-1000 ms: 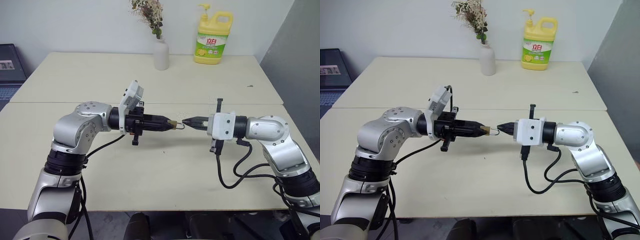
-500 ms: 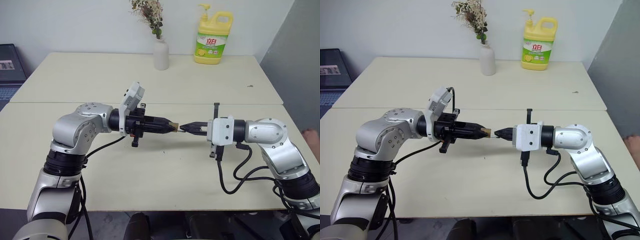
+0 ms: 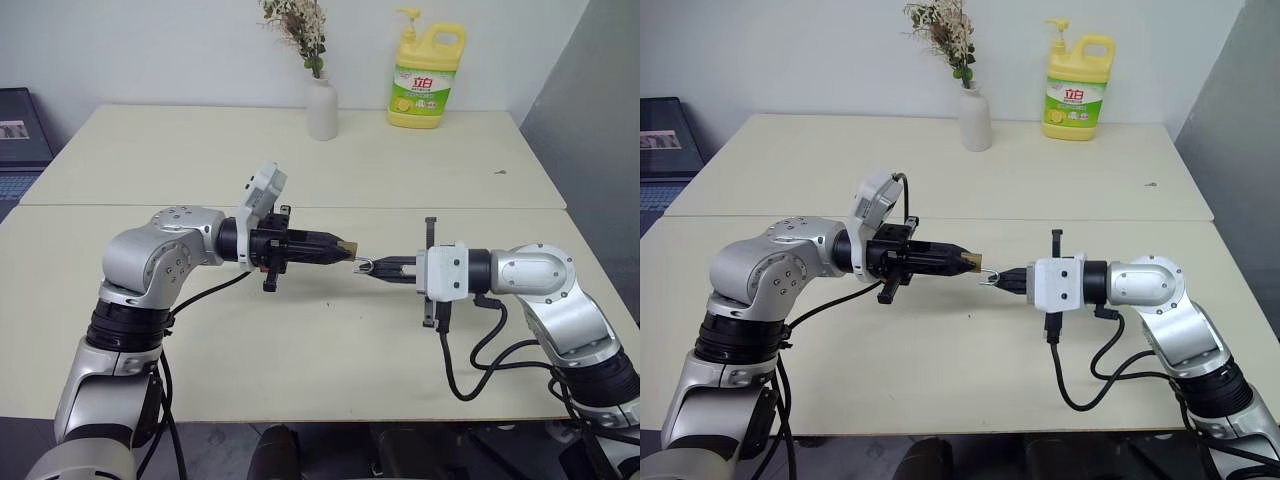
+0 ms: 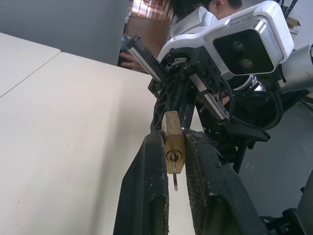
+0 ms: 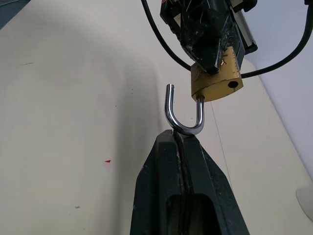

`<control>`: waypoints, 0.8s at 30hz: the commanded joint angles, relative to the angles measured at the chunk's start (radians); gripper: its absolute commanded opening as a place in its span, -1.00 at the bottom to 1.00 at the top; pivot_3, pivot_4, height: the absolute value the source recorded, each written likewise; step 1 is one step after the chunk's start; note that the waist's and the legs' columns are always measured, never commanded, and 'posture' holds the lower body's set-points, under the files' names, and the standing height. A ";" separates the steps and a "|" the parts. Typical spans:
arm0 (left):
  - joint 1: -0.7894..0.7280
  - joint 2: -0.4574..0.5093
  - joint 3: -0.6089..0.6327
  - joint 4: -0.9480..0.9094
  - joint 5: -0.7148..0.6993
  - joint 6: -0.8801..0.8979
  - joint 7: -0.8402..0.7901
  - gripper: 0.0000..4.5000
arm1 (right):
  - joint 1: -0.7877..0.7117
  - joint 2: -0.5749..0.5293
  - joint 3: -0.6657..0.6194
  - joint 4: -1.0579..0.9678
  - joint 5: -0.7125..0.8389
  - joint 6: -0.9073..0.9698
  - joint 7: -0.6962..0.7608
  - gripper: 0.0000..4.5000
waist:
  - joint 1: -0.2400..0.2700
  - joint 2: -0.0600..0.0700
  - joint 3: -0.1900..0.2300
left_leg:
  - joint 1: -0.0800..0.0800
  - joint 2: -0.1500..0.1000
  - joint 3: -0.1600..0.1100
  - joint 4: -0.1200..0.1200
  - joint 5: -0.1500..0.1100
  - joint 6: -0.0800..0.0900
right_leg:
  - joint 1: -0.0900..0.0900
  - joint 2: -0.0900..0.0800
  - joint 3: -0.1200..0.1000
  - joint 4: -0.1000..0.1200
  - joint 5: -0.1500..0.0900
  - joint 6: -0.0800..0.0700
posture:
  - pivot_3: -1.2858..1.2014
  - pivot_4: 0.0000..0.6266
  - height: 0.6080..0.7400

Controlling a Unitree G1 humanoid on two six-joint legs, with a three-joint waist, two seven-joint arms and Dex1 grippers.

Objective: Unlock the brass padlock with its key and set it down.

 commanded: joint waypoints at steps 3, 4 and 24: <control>-0.016 0.000 0.039 -0.025 -0.030 -0.002 0.008 -0.92 | 0.011 -0.025 -0.013 -0.040 0.004 0.002 0.009 -1.00 | 0.000 0.000 0.000 | 0.000 0.000 0.000 0.000 0.000 0.000 | 0.000 0.000 0.000 0.000 0.000 0.000 | 0.03 -0.52 1.00; -0.017 -0.001 0.041 -0.024 -0.030 -0.002 0.012 -0.92 | 0.015 -0.032 -0.012 -0.043 0.004 0.009 0.014 -1.00 | 0.000 0.000 0.000 | 0.000 0.000 0.000 0.000 0.000 0.000 | 0.000 0.000 0.000 0.000 0.000 0.000 | 0.03 -0.52 1.00; -0.003 -0.010 0.020 0.013 0.042 -0.076 0.041 -0.92 | -0.024 -0.027 -0.096 -0.228 0.231 0.301 -0.067 -1.00 | 0.001 0.000 0.000 | 0.000 0.000 -0.001 0.000 0.000 0.000 | 0.000 0.000 -0.001 0.000 0.000 0.000 | 0.03 -0.52 1.00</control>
